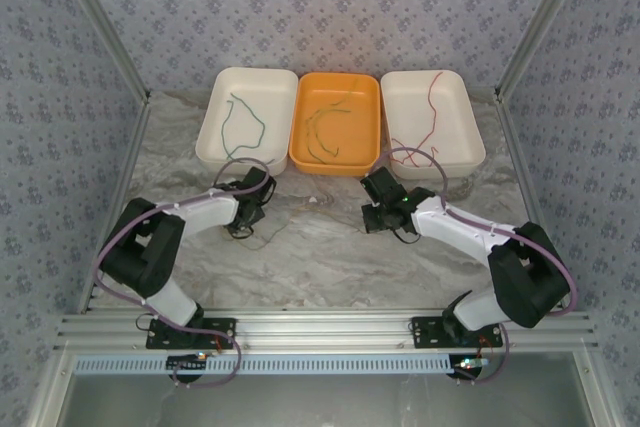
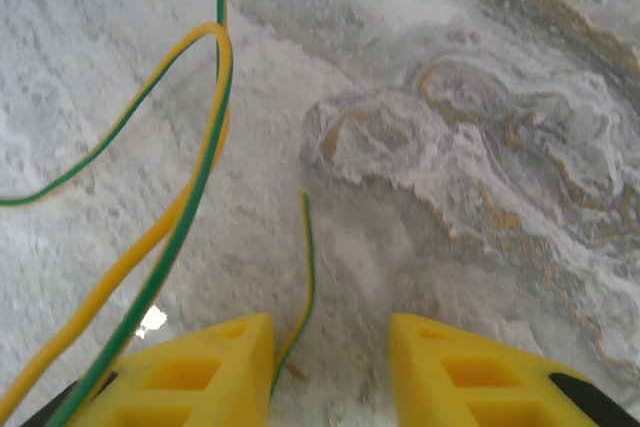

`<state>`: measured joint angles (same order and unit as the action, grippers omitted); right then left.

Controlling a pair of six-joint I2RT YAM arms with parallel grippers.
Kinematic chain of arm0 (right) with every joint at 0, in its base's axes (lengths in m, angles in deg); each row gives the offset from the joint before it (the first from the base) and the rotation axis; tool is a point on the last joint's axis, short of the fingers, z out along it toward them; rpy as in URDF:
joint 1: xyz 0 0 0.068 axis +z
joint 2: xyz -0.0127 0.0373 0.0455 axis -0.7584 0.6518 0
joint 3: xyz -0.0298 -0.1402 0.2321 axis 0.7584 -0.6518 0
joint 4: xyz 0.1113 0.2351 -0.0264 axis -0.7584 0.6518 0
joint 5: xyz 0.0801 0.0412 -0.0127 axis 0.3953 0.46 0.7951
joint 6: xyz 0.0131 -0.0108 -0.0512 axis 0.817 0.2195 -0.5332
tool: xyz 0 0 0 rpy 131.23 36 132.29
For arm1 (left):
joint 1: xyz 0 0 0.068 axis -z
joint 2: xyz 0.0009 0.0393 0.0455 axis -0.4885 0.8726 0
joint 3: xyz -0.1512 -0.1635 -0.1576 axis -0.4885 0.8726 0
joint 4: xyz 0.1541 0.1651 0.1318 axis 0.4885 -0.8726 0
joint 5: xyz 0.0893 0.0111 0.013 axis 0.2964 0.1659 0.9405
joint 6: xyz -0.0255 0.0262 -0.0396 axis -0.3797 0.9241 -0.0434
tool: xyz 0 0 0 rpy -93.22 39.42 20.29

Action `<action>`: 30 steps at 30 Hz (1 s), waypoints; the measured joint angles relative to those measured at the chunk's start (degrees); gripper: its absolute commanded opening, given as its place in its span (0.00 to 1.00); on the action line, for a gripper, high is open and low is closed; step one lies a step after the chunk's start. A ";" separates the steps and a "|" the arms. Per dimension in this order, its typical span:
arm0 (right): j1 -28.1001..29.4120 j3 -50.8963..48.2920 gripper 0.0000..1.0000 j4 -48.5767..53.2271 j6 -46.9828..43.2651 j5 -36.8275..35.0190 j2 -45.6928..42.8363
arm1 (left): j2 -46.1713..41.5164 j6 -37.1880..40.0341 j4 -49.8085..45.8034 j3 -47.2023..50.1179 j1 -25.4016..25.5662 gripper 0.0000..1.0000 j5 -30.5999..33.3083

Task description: Untangle the cables

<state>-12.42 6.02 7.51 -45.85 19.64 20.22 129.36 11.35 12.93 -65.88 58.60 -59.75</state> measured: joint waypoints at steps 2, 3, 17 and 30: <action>0.00 0.00 0.00 0.02 0.00 0.00 -0.02 | 0.09 0.96 0.31 -0.13 -0.39 0.30 -0.46; 0.00 0.00 0.00 0.02 0.00 0.00 -0.02 | 0.13 1.46 0.52 -0.13 -0.39 0.27 -0.50; -0.02 0.00 0.00 0.02 -0.02 -0.02 -0.02 | -3.52 4.52 0.37 -0.09 -0.90 0.00 -0.85; -5.86 -0.96 0.00 0.46 0.00 -0.66 -1.66 | -31.21 11.96 -10.86 -27.21 -12.11 0.00 -5.09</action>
<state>-18.27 5.06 7.97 -45.85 18.98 18.56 98.15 23.30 2.06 -93.09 46.50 -64.84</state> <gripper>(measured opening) 0.058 0.061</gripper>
